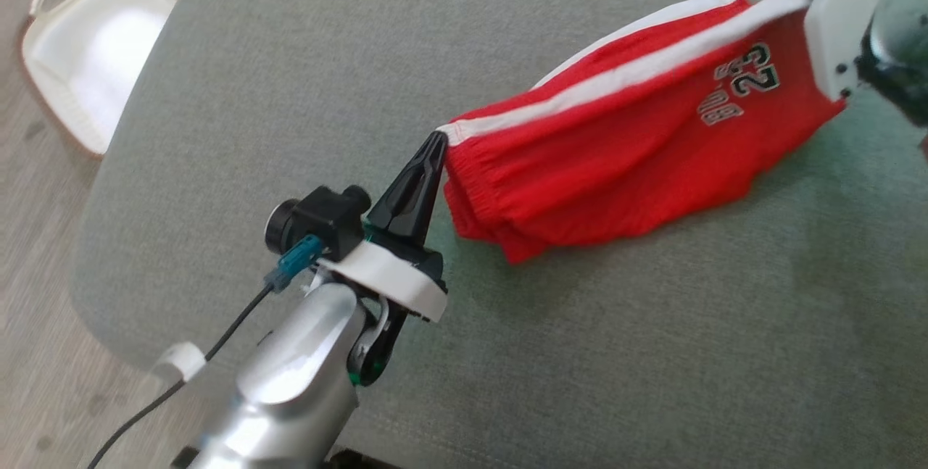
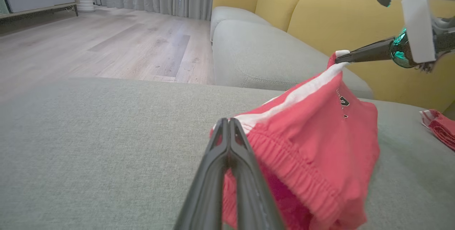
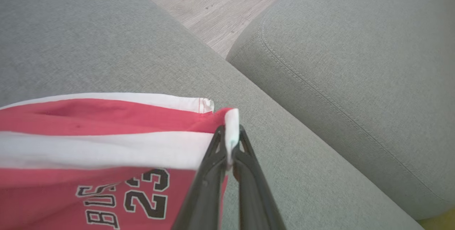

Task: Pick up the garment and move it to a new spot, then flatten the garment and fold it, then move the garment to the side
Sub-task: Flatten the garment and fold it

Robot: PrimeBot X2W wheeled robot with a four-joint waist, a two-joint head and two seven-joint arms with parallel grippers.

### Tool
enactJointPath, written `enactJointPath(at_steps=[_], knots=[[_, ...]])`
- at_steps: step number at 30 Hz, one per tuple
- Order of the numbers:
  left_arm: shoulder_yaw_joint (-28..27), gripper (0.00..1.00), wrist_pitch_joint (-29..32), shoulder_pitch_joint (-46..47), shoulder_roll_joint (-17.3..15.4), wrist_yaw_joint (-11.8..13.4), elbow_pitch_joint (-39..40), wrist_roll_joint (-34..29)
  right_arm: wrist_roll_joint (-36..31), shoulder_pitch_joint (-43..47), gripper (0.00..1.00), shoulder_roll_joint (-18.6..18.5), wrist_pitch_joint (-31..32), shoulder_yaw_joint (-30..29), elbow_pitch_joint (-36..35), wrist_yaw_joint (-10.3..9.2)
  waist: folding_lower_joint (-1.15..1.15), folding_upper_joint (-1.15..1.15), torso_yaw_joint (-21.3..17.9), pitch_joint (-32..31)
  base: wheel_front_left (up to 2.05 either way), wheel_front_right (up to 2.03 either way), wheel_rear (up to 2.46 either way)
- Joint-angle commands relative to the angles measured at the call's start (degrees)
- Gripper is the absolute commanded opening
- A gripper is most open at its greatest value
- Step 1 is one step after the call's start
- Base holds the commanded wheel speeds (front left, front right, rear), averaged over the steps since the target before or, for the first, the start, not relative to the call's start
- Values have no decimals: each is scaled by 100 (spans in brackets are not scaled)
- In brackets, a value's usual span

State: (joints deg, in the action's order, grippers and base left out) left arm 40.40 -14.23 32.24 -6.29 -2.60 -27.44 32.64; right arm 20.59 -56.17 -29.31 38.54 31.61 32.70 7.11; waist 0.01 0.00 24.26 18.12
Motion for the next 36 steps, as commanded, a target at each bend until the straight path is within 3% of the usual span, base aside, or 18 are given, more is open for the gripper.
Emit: enactJointPath(at_steps=[1, 16, 17, 18, 19, 20, 21, 30, 36], knots=[[-262, 0, -61, 248, -60, -37, 69, -41, -47, -226, 0, 19, -102, 36, -42, 37, -1, 0, 84, 92, 0, 0, 0], [-490, 0, -75, 436, 265, -279, -255, -292, -154, -909, 0, 89, -763, 570, 1204, 37, -1, 0, 324, 516, 0, 0, 0], [-501, 0, -76, 450, 275, -290, -265, -314, -178, -937, 24, 80, -811, 631, 1238, 37, -1, 0, 327, 532, 0, 0, 0], [-514, 0, -76, 462, 284, -300, -275, -332, -181, -967, 100, 76, -897, 644, 1268, 37, -1, 0, 328, 547, 0, 0, 0], [-530, 32, -76, 472, 292, -307, -293, -346, -160, -989, 100, 91, -946, 633, 1325, 37, -1, 0, 326, 556, 0, 0, 0], [-548, 77, -76, 477, 299, -311, -322, -355, -154, -1010, 100, 108, -1005, 648, 1363, 37, -1, 0, 321, 561, 0, 0, 0], [-561, 100, -76, 481, 305, -316, -364, -354, -172, -1037, 100, 117, -1096, 664, 1388, 37, -1, 0, 314, 564, 0, 0, 0], [-845, 100, -76, 450, 323, -345, -546, -356, -133, -1037, 100, 316, -2066, 226, 1633, 37, -1, 0, 183, 451, 0, 0, 0], [-1359, 100, -76, 256, 150, -234, -286, -540, 37, -797, 100, 638, -2927, -344, 1596, 37, -1, 0, -115, 118, 0, 0, 0]])
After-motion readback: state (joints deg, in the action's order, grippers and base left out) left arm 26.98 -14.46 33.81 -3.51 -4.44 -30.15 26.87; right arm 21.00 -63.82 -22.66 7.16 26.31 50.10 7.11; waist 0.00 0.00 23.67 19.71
